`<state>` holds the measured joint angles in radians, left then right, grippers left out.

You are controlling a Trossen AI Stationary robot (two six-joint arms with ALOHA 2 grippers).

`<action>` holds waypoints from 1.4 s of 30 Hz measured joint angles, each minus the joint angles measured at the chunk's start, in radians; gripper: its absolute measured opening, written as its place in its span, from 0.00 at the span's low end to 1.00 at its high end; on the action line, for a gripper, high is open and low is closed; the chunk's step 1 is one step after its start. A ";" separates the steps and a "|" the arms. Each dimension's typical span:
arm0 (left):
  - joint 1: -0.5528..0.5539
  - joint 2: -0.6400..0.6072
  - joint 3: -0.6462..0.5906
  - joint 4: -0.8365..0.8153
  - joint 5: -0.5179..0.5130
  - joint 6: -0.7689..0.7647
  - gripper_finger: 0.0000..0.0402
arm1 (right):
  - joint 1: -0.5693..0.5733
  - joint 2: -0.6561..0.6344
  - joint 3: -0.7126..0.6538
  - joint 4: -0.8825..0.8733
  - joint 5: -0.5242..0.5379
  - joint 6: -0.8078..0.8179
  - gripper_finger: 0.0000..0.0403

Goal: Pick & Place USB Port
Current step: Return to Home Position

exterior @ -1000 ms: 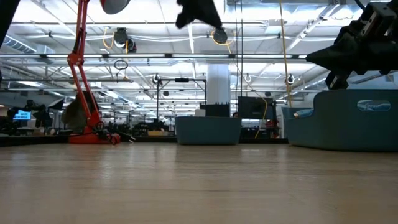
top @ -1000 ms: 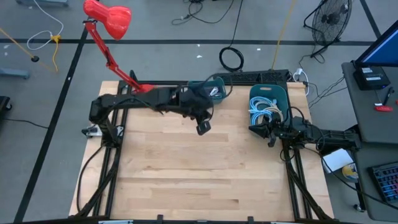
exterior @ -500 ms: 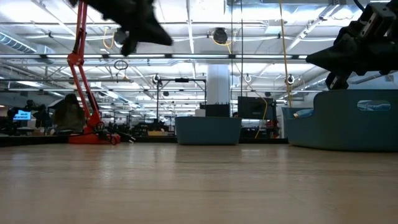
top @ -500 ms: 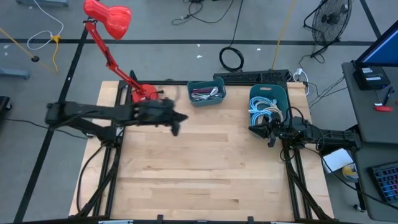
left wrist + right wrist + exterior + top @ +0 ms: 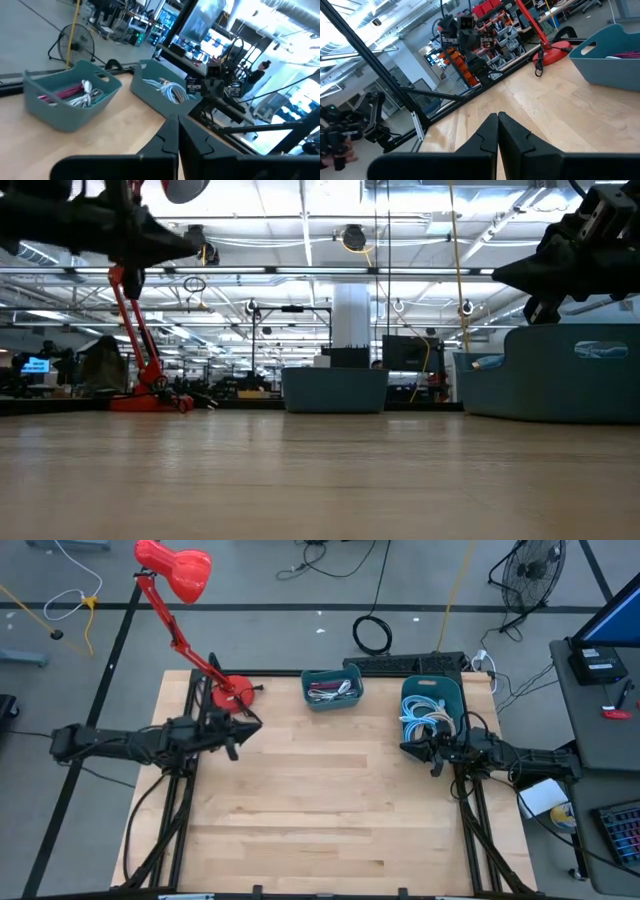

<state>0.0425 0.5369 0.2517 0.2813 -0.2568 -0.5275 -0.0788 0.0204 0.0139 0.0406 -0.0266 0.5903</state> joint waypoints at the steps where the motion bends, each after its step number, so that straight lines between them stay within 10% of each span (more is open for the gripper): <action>1: 0.000 -0.031 -0.024 -0.001 -0.005 -0.002 0.00 | 0.000 0.000 0.000 0.000 0.000 0.000 0.00; 17: 0.000 -0.326 -0.237 -0.111 0.013 -0.016 0.00 | 0.000 0.000 0.000 0.000 0.000 0.000 0.00; 42: 0.058 -0.299 -0.235 -0.239 -0.025 0.486 0.06 | 0.000 0.000 0.000 0.000 0.000 0.000 0.00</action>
<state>0.1010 0.2375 0.0170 0.0425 -0.2816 -0.0412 -0.0788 0.0204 0.0139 0.0406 -0.0269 0.5903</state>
